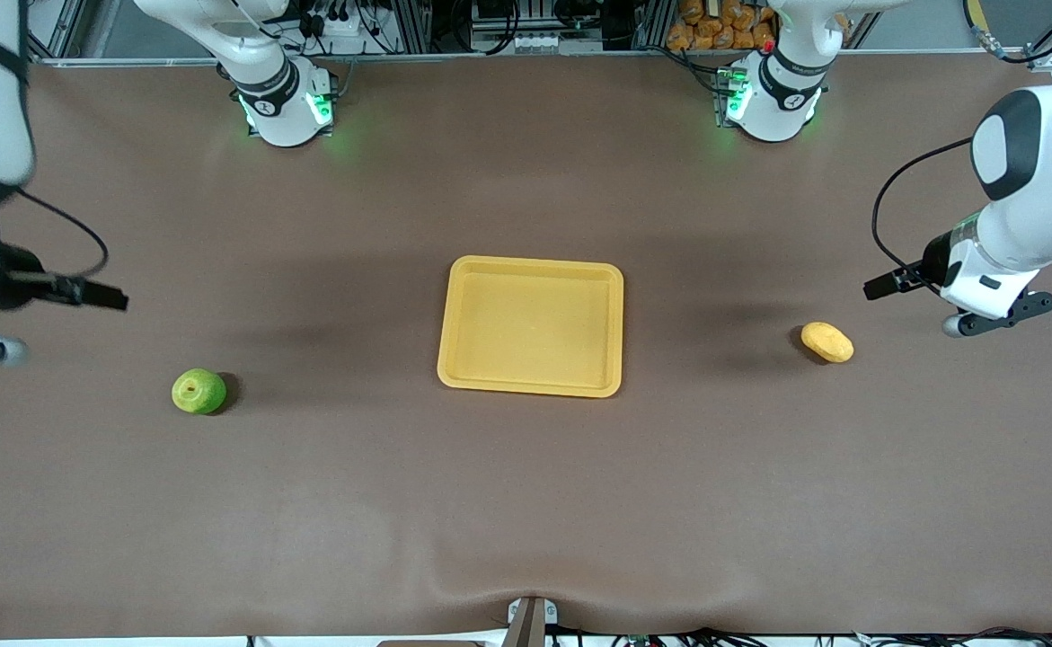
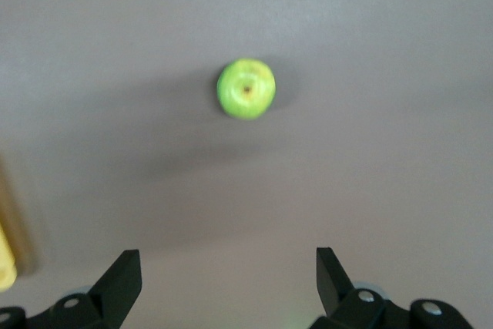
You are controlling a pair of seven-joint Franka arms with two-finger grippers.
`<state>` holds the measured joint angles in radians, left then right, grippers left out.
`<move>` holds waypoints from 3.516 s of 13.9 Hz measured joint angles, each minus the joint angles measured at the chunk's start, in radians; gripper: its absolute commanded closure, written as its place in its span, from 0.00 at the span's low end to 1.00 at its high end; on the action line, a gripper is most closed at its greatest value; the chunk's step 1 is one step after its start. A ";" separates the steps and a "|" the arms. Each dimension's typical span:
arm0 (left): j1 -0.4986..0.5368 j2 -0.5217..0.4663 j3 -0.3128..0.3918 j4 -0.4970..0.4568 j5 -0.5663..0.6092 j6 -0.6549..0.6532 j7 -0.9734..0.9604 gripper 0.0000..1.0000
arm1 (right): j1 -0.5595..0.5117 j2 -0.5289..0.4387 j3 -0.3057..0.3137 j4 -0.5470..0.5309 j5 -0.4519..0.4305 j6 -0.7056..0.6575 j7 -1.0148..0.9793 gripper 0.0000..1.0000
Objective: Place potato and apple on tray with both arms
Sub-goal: 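Move the left gripper toward the potato while the right gripper approaches the apple, then close the left gripper on the potato while the right gripper grasps the apple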
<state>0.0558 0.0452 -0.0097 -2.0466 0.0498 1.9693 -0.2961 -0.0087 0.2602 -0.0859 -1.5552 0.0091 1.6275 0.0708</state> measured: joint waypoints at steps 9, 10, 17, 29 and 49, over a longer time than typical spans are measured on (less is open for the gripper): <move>0.051 0.136 -0.001 -0.006 -0.034 0.113 -0.150 0.00 | -0.075 0.148 -0.008 -0.005 0.131 0.166 -0.002 0.00; 0.055 0.153 -0.001 -0.007 -0.059 0.134 -0.166 0.00 | -0.076 0.160 -0.008 -0.006 0.132 0.173 -0.002 0.00; 0.078 0.301 -0.002 -0.007 -0.134 0.287 -0.366 0.00 | -0.069 0.199 -0.002 -0.012 0.119 0.246 -0.006 0.00; 0.070 0.384 -0.008 -0.002 -0.135 0.315 -0.432 0.00 | -0.066 0.365 -0.002 -0.093 0.160 0.371 -0.156 0.00; 0.056 0.422 -0.144 0.090 -0.135 0.325 -0.504 0.78 | -0.051 0.431 0.002 -0.160 0.139 0.596 -0.172 0.00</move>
<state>0.1117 0.4677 -0.1533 -1.9571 -0.0851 2.2944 -0.7998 -0.0596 0.6911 -0.0842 -1.7152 0.1478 2.2238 -0.1008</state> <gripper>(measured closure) 0.445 0.000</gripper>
